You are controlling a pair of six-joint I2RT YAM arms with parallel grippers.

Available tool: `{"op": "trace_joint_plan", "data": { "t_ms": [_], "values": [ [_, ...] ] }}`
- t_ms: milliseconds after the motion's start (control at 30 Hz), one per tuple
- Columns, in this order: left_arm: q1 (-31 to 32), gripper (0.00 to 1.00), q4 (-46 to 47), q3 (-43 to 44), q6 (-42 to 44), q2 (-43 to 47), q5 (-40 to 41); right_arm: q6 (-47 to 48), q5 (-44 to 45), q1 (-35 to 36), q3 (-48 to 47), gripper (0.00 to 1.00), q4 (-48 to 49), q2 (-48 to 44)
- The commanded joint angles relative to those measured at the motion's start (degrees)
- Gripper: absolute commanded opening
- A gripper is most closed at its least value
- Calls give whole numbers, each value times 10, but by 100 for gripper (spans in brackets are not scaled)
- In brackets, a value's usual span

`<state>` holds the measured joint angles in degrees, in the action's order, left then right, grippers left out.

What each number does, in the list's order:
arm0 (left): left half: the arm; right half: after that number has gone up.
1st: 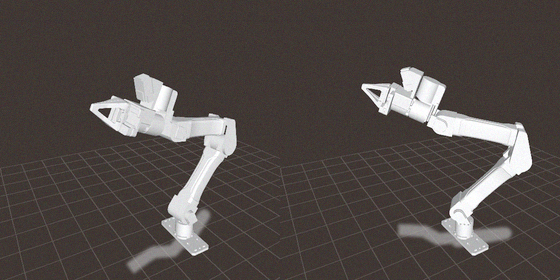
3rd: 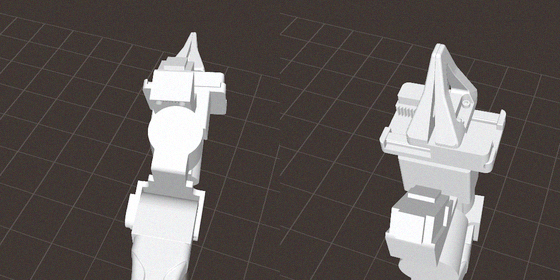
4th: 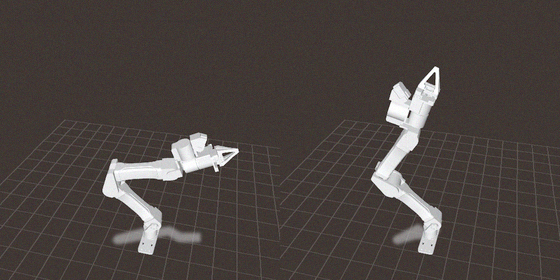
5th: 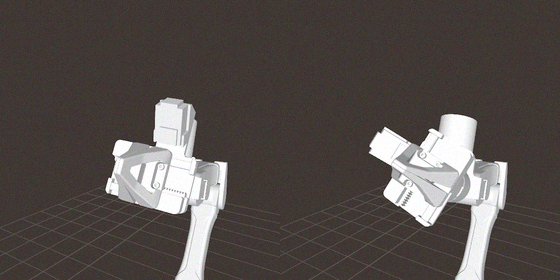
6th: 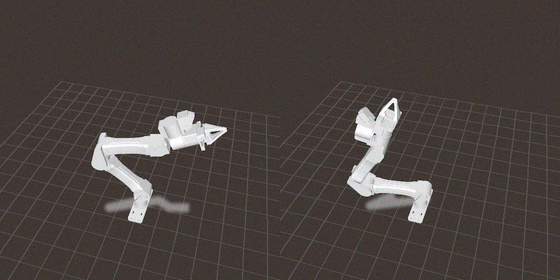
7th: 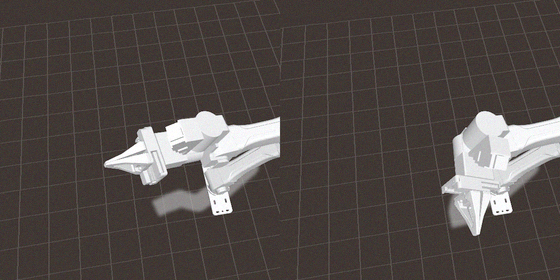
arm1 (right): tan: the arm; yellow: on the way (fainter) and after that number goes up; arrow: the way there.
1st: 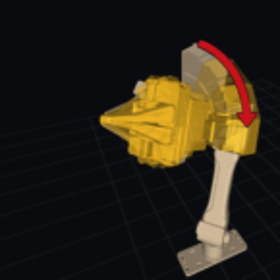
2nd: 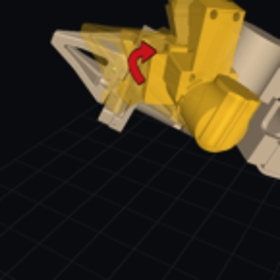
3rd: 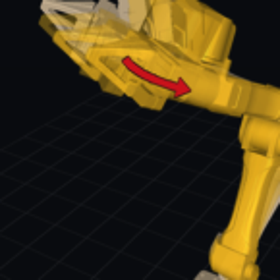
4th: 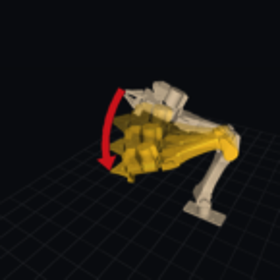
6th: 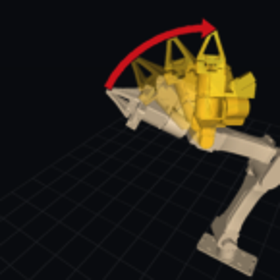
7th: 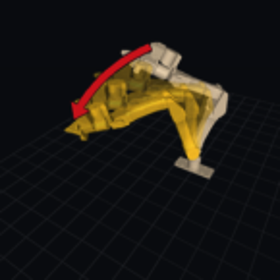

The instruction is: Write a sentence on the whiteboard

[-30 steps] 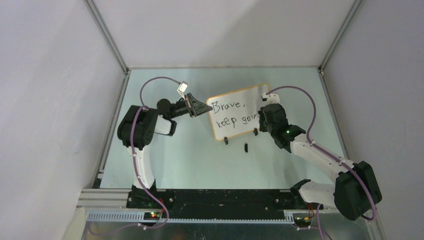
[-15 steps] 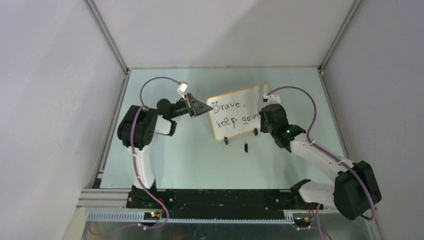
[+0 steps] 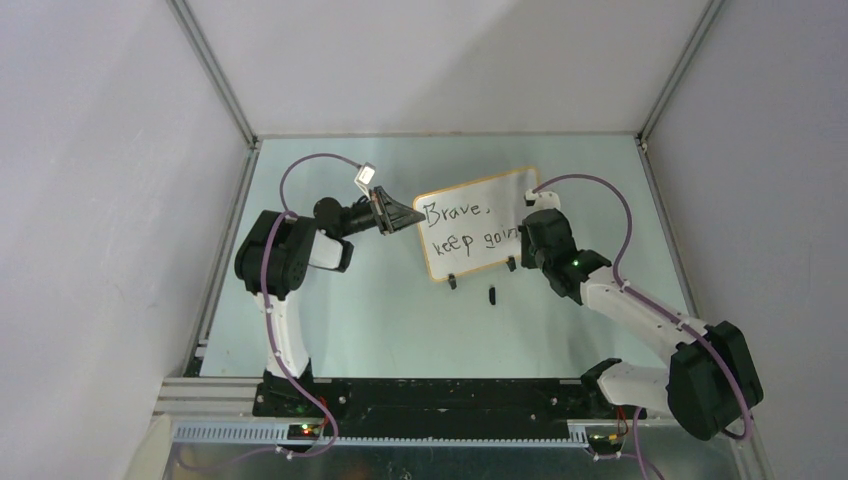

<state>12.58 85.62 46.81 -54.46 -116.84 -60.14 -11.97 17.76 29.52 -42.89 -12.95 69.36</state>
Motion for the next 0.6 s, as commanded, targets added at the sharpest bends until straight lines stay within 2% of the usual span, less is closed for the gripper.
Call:
{"op": "trace_joint_plan", "data": {
  "t_ms": [0, 167, 567],
  "values": [
    [7, 0, 18, -10, 13, 16, -41, -6, 29, 2, -10, 0, 7, -37],
    [7, 0, 18, -9, 13, 16, -41, -5, 34, -6, 6, 0, 21, -67],
    [7, 0, 18, -7, 12, 14, -43, -4, 14, -32, 4, 0, 27, -47]
  ]
}}
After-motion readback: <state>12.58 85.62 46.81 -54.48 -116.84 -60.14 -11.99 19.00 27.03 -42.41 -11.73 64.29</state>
